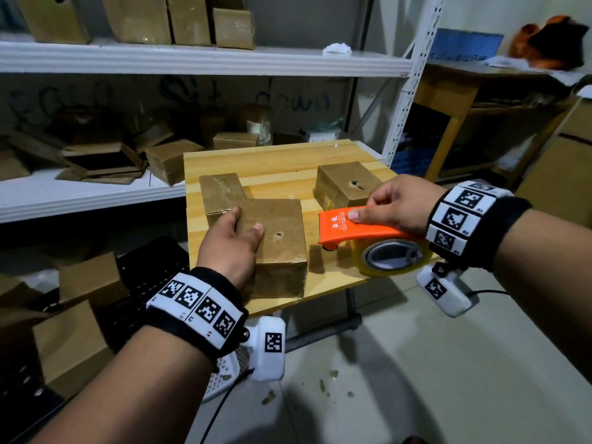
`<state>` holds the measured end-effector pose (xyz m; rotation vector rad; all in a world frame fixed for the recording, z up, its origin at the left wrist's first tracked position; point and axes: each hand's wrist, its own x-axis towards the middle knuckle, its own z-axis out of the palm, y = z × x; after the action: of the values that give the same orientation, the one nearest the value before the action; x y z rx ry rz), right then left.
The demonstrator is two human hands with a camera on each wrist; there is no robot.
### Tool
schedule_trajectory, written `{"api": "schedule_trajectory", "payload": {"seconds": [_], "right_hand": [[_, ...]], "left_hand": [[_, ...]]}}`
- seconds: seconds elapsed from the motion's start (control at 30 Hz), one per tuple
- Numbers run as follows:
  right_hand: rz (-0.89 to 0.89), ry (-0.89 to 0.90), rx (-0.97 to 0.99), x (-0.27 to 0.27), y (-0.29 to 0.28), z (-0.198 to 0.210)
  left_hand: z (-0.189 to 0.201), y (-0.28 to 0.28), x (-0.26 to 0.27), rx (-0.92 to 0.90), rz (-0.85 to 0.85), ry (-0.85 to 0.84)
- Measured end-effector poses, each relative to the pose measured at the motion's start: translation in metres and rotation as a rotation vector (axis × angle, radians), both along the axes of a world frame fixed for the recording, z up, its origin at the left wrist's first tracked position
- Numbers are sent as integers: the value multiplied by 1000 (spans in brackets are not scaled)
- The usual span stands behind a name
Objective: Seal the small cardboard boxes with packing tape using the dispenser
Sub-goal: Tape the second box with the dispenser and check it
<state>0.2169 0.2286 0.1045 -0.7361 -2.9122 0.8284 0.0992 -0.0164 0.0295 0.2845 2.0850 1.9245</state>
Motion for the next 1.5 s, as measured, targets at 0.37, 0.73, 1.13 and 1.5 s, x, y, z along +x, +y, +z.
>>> {"api": "schedule_trajectory", "payload": {"seconds": [0.37,0.73,1.13,1.5], "right_hand": [[-16,-62,48,14,20,10],[6,-309,318,-36,-24,0],[104,-495,791,-52,-42,4],[-112,-140,585,-23,-26,-46]], "left_hand": [[1,0,2,4,-14,-8],[-4,1,-1,-40,5,77],[-6,1,-6,-70,19,99],[-5,0,-3,-61,12,96]]}}
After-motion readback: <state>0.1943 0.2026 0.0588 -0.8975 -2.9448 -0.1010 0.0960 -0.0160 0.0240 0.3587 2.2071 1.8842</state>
